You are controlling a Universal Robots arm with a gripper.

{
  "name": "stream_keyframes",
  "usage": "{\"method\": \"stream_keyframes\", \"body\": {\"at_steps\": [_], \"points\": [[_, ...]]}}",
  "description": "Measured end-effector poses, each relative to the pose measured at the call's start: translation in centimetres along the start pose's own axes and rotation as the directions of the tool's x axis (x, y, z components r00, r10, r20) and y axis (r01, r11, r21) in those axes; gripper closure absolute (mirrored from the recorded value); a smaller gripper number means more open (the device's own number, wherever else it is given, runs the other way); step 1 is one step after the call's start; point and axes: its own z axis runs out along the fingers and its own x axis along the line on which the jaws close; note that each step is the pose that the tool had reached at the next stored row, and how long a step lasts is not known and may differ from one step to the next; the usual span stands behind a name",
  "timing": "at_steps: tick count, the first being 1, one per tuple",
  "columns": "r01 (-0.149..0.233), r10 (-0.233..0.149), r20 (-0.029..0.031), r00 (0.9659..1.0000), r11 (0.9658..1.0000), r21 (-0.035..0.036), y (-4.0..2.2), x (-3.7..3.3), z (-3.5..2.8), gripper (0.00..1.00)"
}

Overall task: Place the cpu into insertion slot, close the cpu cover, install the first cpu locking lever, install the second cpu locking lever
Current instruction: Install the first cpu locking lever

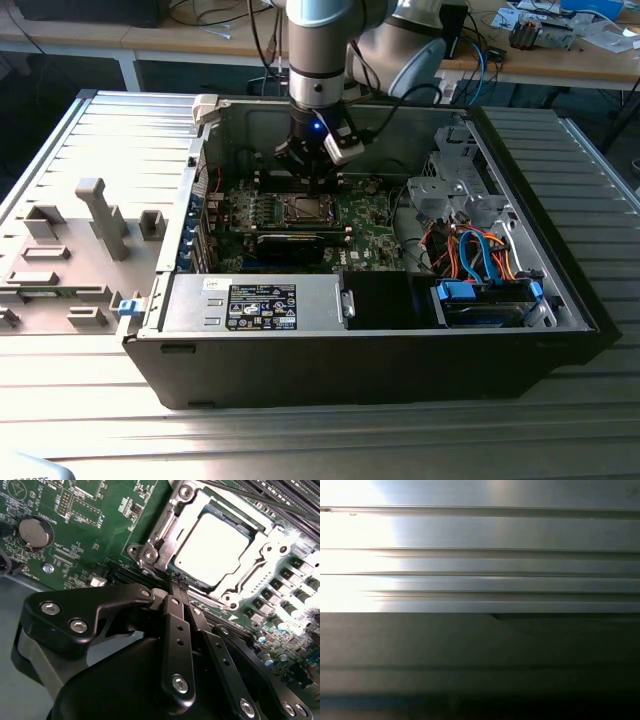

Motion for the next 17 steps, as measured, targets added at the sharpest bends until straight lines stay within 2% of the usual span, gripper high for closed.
{"method": "stream_keyframes", "body": {"at_steps": [4, 8, 14, 16, 17], "points": [[0.001, -0.001, 0.0001, 1.0000, 1.0000, -0.0008, 0.02, -0.14, 0.02, 0.89], [0.002, -0.002, 0.0014, 1.0000, 1.0000, -0.0023, 0.12, -0.18, -0.26, 0.89], [0.003, -0.003, 0.0002, 1.0000, 1.0000, 0.0037, 0.19, -0.19, -1.01, 0.89], [0.003, -0.003, -0.0004, 1.0000, 1.0000, 0.0040, 0.19, -0.21, -0.99, 0.89], [0.003, -0.003, -0.0029, 1.0000, 1.0000, 0.0042, 0.19, -0.23, -0.83, 0.89]]}}
